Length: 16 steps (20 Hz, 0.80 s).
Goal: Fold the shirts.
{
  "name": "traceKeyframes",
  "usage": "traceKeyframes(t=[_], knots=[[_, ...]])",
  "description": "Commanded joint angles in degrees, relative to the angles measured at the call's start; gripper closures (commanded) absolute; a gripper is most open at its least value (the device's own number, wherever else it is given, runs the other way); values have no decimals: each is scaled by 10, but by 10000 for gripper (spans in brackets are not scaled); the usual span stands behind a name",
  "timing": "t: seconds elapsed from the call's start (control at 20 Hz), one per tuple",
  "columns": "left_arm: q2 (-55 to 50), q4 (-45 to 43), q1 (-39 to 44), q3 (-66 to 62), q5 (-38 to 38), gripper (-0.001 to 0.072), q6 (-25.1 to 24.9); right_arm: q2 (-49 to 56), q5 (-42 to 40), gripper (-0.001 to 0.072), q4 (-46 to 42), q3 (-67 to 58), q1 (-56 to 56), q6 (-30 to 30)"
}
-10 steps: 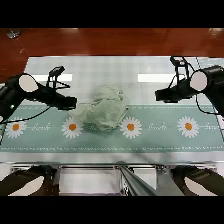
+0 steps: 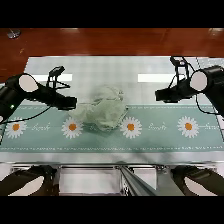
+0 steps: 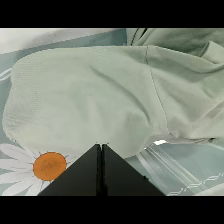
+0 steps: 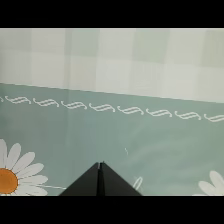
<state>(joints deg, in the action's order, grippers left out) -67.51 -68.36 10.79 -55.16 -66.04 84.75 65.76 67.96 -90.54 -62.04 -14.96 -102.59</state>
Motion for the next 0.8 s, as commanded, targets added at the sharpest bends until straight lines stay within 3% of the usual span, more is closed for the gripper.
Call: traceKeyframes(t=[0.0, 0.25, 0.45, 0.5, 0.55, 0.6, 0.7, 0.75], knots=[[0, 0, -1, 0, 5, 685, 0, 0, 0, 691, 0, 0, 0, 0], [0, 0, -1, 0, 28, 685, 0, 0, -20, 692, 2, 0, 0, 0], [0, -1, -1, 0, 83, 673, -1, 0, -98, 690, -2, 0, 0, 0], [0, -16, -1, -1, 117, 485, -1, 0, -141, 584, -11, 0, 2, -8], [0, -56, -1, -12, 129, 79, -2, 0, -174, 248, -9, -2, 8, -18], [0, -105, -5, -30, 124, 4, 16, 0, -183, 90, -9, -11, 23, -40], [1, -168, -32, -80, 73, 4, 71, -5, -151, 89, -9, -37, 64, -54], [3, -167, -56, -91, 58, 5, 71, -16, -135, 90, -12, -40, 94, -53]])
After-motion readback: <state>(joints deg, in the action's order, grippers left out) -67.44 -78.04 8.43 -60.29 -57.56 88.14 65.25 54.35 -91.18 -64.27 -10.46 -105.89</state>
